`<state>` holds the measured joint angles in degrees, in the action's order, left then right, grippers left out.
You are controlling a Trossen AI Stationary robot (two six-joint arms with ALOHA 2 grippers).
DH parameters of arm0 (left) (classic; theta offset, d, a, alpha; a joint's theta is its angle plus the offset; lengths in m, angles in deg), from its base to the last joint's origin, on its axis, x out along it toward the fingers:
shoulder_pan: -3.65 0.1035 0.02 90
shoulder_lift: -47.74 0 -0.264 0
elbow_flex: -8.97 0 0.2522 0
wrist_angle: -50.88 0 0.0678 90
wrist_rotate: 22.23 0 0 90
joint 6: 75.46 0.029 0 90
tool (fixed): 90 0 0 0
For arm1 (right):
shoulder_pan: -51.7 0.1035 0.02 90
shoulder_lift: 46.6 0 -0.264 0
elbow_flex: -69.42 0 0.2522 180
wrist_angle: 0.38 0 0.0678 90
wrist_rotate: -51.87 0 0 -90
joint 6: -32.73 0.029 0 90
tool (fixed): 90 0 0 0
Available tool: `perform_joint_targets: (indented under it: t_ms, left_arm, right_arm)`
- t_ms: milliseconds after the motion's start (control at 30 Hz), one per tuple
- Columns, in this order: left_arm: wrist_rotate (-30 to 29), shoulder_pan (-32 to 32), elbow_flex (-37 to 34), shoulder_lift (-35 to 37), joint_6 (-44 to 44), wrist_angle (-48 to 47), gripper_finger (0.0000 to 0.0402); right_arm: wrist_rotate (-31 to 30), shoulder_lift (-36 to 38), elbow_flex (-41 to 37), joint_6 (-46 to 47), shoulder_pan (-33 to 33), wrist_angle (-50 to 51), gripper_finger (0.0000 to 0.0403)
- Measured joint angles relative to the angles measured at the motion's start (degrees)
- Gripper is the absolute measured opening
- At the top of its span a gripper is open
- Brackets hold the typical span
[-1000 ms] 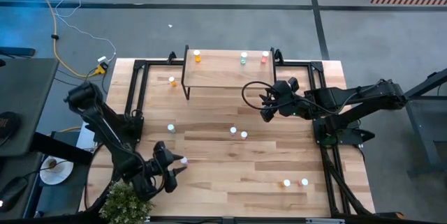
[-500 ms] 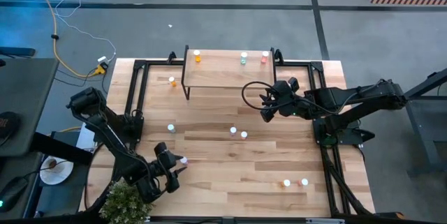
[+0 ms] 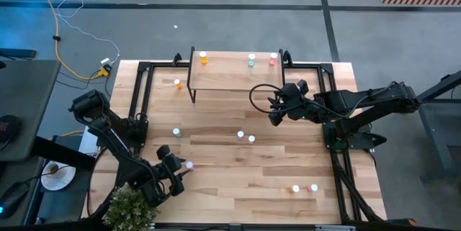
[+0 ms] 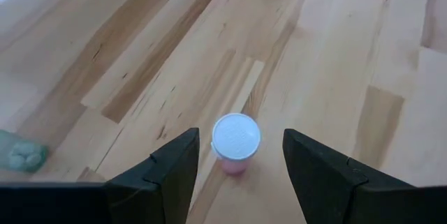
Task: Pick and place medicine bottles onto shelf by color
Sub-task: Put the middle purple pill bottle on the shelf
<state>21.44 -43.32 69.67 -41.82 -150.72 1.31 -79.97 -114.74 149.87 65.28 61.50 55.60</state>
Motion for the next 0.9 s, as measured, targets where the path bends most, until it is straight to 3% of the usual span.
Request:
perform_joint_targets:
  t_ms: [400,900]
  left_arm:
    - [2.3,1.8,0.0,-5.4,-0.5,1.6,0.0197]
    - [-3.1,2.0,0.0,-8.5,-2.1,2.8,0.0185]
  right_arm:
    - [0.0,0.0,0.0,0.0,0.0,0.0,0.0149]
    - [0.0,0.0,0.0,0.0,0.0,0.0,0.0149]
